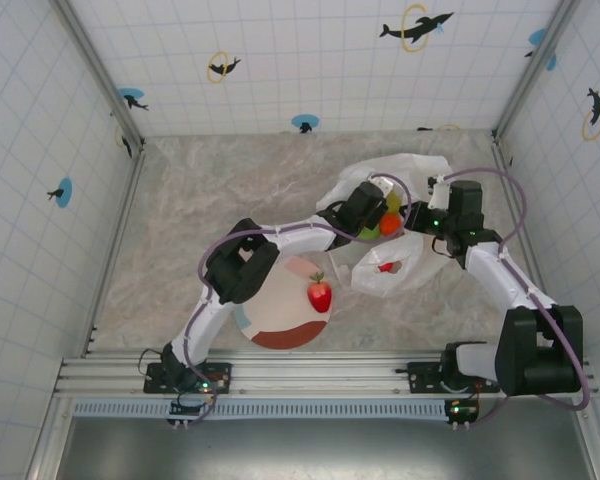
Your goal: Place the fruits into the plastic bag
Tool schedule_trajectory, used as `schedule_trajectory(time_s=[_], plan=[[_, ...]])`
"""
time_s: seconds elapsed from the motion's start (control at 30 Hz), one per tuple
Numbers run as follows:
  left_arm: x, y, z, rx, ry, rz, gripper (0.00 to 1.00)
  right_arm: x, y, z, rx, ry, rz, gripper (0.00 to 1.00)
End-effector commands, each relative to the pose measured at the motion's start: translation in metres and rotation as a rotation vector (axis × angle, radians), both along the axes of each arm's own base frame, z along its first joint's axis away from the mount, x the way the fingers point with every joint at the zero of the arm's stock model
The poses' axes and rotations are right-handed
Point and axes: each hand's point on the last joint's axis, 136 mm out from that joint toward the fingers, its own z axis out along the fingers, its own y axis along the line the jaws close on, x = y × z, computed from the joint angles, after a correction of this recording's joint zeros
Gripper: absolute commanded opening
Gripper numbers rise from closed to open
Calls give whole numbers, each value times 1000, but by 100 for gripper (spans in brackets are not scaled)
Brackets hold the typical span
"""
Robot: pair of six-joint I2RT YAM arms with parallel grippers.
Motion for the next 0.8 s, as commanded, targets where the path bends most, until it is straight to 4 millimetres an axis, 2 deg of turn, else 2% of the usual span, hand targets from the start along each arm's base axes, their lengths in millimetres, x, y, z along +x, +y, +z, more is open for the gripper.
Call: schedule_trajectory(time_s=[0.0, 0.03, 0.2, 0.23, 0.27, 0.6, 0.77], plan=[[11, -5, 3, 9, -42, 14, 65, 5, 4, 11, 0, -26, 24, 0], [11, -5, -7, 23, -30, 17, 66, 4, 4, 10, -1, -26, 25, 0], [9, -5, -1, -3, -15, 24, 71, 3, 4, 7, -2, -22, 27, 0], [8, -5, 19, -34, -28, 25, 72, 2, 4, 6, -1, -20, 28, 0], [7, -4, 24, -46, -25, 24, 73, 2, 4, 5, -1, -18, 28, 0], [-14, -4, 56, -168, 40, -13, 77, 0, 4, 1, 0, -14, 30, 0], [-37, -6, 66, -258, 127, -78, 78, 0, 5, 0, 8, -11, 28, 0]])
